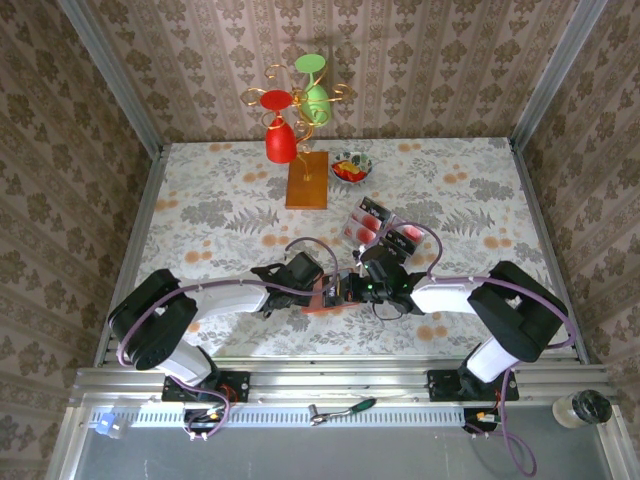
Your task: Put the credit cards into the card holder
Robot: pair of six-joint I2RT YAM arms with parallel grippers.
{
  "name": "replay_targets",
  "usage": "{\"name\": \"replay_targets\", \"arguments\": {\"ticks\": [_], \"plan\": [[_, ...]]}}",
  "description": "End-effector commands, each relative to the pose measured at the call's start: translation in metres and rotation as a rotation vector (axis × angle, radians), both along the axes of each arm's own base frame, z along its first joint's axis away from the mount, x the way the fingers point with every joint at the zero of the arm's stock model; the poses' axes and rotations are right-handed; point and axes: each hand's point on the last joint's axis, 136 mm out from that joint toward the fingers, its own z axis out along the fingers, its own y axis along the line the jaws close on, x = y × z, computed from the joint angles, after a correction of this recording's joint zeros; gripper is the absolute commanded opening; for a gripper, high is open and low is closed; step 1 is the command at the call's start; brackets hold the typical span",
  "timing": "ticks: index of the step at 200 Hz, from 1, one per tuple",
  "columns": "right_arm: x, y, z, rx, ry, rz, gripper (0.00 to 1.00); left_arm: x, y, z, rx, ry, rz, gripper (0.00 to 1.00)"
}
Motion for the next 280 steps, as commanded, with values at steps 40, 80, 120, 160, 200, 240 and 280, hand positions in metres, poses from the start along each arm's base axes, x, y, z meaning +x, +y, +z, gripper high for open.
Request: {"name": "replay_targets", "arguments": {"ticks": [40, 80, 120, 160, 200, 240, 280], "plan": [[-0.008, -0.004, -0.021, -0.063, 0.078, 0.035, 0.00, 0.004, -0.001, 0.001, 0.006, -0.005, 0.000, 0.46], [-0.008, -0.002, -0.023, -0.063, 0.087, 0.043, 0.00, 0.004, 0.000, 0.002, 0.005, -0.006, -0.001, 0.46], [-0.008, 0.003, -0.028, -0.064, 0.108, 0.064, 0.00, 0.004, 0.000, 0.002, 0.003, -0.006, 0.000, 0.46], [-0.007, 0.006, -0.012, -0.069, 0.094, 0.100, 0.08, 0.004, -0.001, 0.002, 0.000, -0.010, -0.001, 0.46], [0.002, -0.005, 0.021, -0.092, 0.035, 0.092, 0.27, 0.004, -0.001, 0.001, -0.006, -0.011, 0.001, 0.46], [0.007, -0.004, 0.026, -0.117, 0.030, 0.113, 0.12, 0.004, 0.000, 0.005, -0.018, -0.021, 0.003, 0.46], [0.012, 0.009, 0.019, -0.122, 0.050, 0.132, 0.06, 0.004, 0.002, 0.004, -0.019, -0.022, 0.006, 0.46]]}}
